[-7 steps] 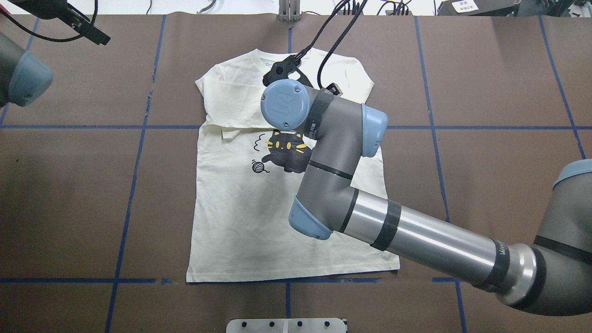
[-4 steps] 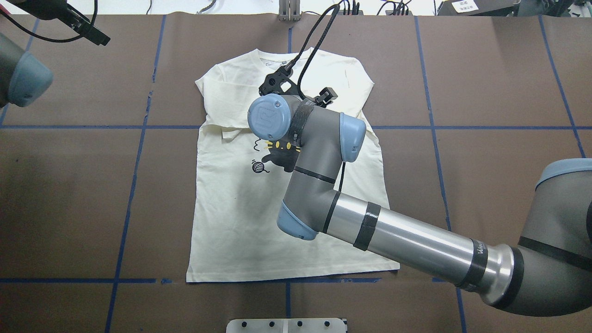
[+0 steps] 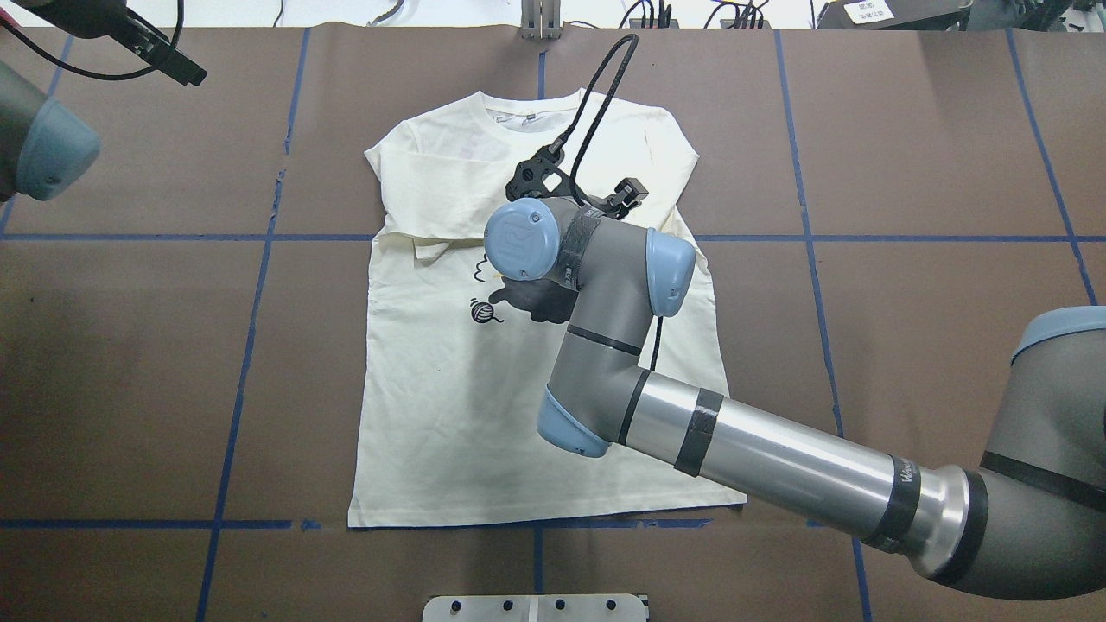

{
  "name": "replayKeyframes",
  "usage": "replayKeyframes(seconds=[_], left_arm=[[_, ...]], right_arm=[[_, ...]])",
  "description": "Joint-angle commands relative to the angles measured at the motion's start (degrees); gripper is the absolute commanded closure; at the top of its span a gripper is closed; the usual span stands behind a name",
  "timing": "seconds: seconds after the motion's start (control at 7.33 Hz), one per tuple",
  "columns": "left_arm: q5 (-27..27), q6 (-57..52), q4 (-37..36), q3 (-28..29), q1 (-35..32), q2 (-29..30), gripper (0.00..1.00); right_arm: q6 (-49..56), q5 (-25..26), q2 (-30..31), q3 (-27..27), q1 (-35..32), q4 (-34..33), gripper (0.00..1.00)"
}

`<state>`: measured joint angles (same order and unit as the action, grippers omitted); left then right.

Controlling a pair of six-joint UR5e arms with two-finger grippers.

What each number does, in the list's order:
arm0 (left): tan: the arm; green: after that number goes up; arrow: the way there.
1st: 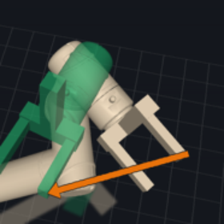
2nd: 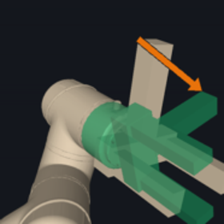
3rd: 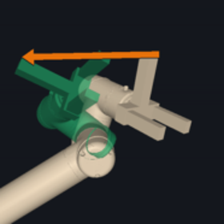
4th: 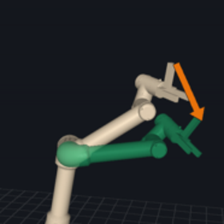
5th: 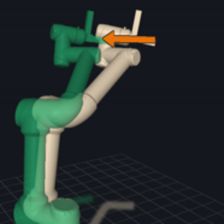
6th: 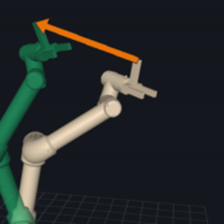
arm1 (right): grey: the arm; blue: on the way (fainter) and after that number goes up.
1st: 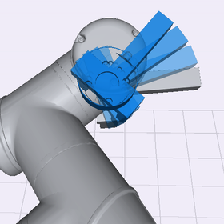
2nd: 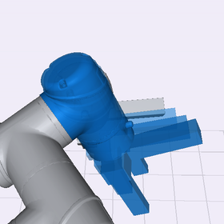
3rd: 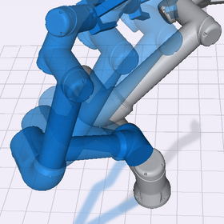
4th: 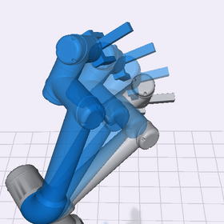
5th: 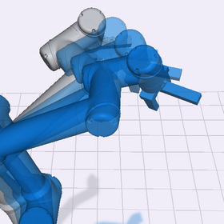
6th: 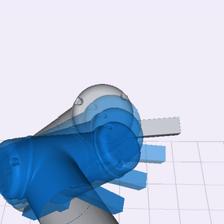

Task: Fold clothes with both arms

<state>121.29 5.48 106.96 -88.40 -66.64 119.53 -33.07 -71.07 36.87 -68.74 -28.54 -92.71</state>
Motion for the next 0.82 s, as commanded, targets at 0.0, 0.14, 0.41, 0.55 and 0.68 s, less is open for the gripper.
replayKeyframes(seconds=[0.0,0.14,0.41,0.55,0.68], left_arm=[[0.0,0.1,0.0,0.0,0.0,0.0,0.0],[0.0,0.1,0.0,0.1,0.0,0.0,0.0],[0.0,0.1,0.0,0.0,0.0,0.0,0.0],[0.0,0.1,0.0,0.0,0.0,0.0,0.0],[0.0,0.1,0.3,-0.1,0.0,0.0,0.0]], right_arm=[[0.3,0.0,0.0,0.0,0.1,-0.1,0.24],[1.9,0.1,0.0,-0.1,-0.2,0.0,0.37],[2.8,0.1,0.2,-0.3,-1.9,0.0,0.63],[2.9,0.1,1.1,-0.6,-2.6,0.2,0.88],[3.5,-0.2,2.4,-2.9,-3.7,0.1,1.0]])
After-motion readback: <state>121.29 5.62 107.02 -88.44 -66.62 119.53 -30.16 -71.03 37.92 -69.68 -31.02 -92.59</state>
